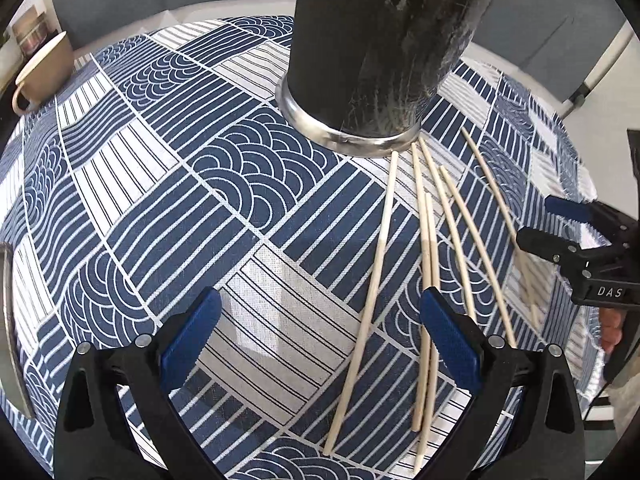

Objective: Organize utensils
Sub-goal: 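Lower both open tools toward the sticks beside the cup, then close the left gripper on a stick while the right gripper grasps another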

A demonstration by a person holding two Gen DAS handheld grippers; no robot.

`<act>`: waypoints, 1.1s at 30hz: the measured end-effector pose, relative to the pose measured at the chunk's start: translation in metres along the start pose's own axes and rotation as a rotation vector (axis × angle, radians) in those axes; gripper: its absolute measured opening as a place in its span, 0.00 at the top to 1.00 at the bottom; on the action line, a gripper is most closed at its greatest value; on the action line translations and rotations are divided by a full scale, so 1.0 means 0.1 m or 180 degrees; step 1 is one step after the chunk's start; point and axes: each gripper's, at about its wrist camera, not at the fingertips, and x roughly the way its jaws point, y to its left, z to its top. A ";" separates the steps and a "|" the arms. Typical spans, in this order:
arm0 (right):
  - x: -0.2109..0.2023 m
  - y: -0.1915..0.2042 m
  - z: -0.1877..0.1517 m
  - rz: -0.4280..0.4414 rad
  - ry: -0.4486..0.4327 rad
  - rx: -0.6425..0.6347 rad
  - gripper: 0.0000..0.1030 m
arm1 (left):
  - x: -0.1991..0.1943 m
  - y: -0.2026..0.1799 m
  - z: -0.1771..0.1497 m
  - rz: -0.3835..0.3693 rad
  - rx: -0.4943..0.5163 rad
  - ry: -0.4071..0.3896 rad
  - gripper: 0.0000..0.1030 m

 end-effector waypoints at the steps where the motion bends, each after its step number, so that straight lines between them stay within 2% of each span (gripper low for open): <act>1: 0.01 0.01 0.01 -0.0020 0.0017 0.0000 0.16 | 0.02 -0.03 0.01 0.0057 0.0036 0.0008 0.06; 6: 0.10 0.01 0.00 -0.0237 0.0131 -0.0004 0.16 | 0.10 -0.18 0.03 0.0354 0.0239 0.0099 0.05; 17: 0.14 -0.04 0.06 -0.0251 0.0280 0.0052 0.18 | 0.09 -0.16 0.02 0.0431 0.0053 0.0097 0.07; 20: 0.12 -0.06 0.12 -0.0240 0.0273 0.0017 0.36 | 0.04 -0.19 0.01 0.0420 0.0082 0.0099 0.17; 22: 0.09 -0.10 0.15 -0.0254 0.0292 0.0075 0.54 | 0.01 -0.19 0.00 0.0413 0.0097 0.0097 0.25; 23: 0.08 -0.13 0.17 -0.0259 0.0310 0.0093 0.61 | -0.02 -0.21 -0.01 0.0404 0.0104 0.0088 0.34; 24: 0.06 -0.15 0.19 -0.0260 0.0335 0.0079 0.78 | -0.03 -0.20 -0.02 0.0394 0.0107 0.0081 0.49; 25: 0.06 -0.16 0.21 -0.0254 0.0366 0.0067 0.94 | -0.06 -0.20 -0.02 0.0381 0.0110 0.0074 0.56; 27: 0.05 -0.22 0.24 -0.0290 0.0442 0.0015 0.96 | -0.09 -0.18 -0.04 0.0352 0.0102 0.0111 0.84; 29: 0.06 -0.26 0.22 -0.0316 0.0472 0.0003 0.96 | -0.11 -0.12 -0.06 0.0279 0.0048 0.0200 0.95; 33: 0.01 -0.52 0.17 -0.0213 0.0510 0.0227 0.96 | -0.18 -0.05 -0.18 0.0264 0.0024 0.0287 0.95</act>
